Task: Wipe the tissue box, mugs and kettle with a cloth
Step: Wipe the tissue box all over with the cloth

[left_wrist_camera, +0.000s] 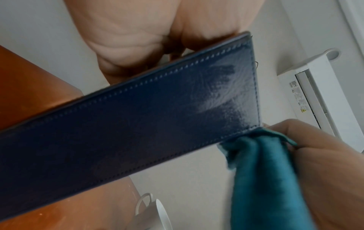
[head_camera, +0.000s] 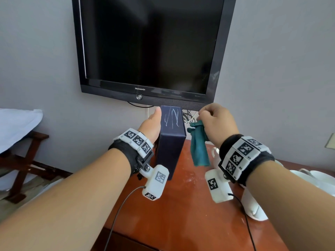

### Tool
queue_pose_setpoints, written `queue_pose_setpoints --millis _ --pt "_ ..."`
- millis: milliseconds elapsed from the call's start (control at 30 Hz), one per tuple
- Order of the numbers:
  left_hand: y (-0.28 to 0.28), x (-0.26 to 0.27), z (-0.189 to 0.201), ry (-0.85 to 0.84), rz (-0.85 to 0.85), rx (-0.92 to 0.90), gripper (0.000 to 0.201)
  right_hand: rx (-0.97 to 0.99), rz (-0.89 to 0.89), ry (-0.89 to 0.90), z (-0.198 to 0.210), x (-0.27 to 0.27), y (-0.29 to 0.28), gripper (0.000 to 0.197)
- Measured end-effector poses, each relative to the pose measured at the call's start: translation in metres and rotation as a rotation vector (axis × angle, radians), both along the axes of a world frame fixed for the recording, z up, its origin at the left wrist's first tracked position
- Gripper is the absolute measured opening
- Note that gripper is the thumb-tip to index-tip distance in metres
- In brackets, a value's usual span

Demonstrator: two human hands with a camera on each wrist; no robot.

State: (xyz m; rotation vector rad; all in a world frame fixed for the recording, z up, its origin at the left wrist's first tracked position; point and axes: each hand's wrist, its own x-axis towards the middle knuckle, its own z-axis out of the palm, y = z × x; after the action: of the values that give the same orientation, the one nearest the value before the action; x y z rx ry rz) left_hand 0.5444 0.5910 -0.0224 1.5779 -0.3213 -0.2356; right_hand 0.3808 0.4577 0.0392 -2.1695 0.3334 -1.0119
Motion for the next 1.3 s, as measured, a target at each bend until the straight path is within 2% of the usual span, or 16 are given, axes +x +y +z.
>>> queue_pose_setpoints --millis 67,167,300,367,433,500,567,667,733,800,867,967,1067,1167,1233,1300 --pt "-0.004 0.008 -0.005 0.015 0.0 -0.013 0.1 -0.018 -0.005 -0.004 0.002 0.004 -0.003 0.015" --pt "0.001 -0.004 0.001 0.003 -0.009 -0.003 0.1 -0.057 0.007 0.051 0.002 0.012 -0.001 0.02" --pt "0.007 -0.012 0.004 -0.017 -0.021 -0.001 0.104 -0.041 -0.003 0.121 -0.006 0.014 -0.001 0.017" --pt "0.006 -0.009 0.003 -0.017 -0.013 -0.008 0.104 -0.039 -0.044 0.267 -0.014 0.012 -0.007 0.017" --pt "0.004 -0.007 0.002 -0.013 -0.006 -0.023 0.104 -0.061 -0.024 0.556 -0.03 0.008 -0.016 0.017" --pt "0.003 -0.005 0.001 -0.015 0.007 -0.038 0.106 -0.065 0.049 0.839 -0.053 0.004 -0.019 0.028" --pt "0.001 0.001 -0.003 -0.013 0.001 -0.055 0.108 -0.108 0.134 0.999 -0.077 0.001 -0.017 0.049" --pt "-0.004 0.018 -0.015 0.009 -0.007 -0.075 0.124 -0.201 0.241 1.081 -0.104 0.003 -0.012 0.084" --pt "-0.006 0.023 -0.018 0.014 0.004 -0.072 0.129 -0.257 0.27 1.113 -0.111 0.007 -0.009 0.097" --pt "-0.005 0.018 -0.014 0.018 0.012 -0.078 0.123 -0.326 0.254 1.163 -0.116 0.012 -0.005 0.103" --pt "-0.001 0.005 -0.007 0.015 0.011 -0.082 0.112 -0.405 0.216 1.197 -0.123 0.018 -0.001 0.094" --pt "0.006 -0.019 0.005 0.0 -0.001 -0.082 0.101 -0.44 0.105 1.116 -0.128 0.024 -0.008 0.048" --pt "0.012 -0.033 0.011 -0.031 0.021 -0.058 0.095 -0.217 0.037 0.905 -0.114 0.024 -0.025 0.016" --pt "0.013 -0.038 0.014 -0.044 0.014 -0.057 0.064 0.001 0.015 0.653 -0.084 0.018 -0.035 0.01" --pt "0.013 -0.039 0.015 -0.035 0.017 -0.05 0.062 0.124 0.02 0.479 -0.062 0.014 -0.034 0.011" --pt "0.014 -0.039 0.015 -0.022 0.019 -0.056 0.069 0.23 0.057 0.345 -0.043 0.01 -0.028 0.023"
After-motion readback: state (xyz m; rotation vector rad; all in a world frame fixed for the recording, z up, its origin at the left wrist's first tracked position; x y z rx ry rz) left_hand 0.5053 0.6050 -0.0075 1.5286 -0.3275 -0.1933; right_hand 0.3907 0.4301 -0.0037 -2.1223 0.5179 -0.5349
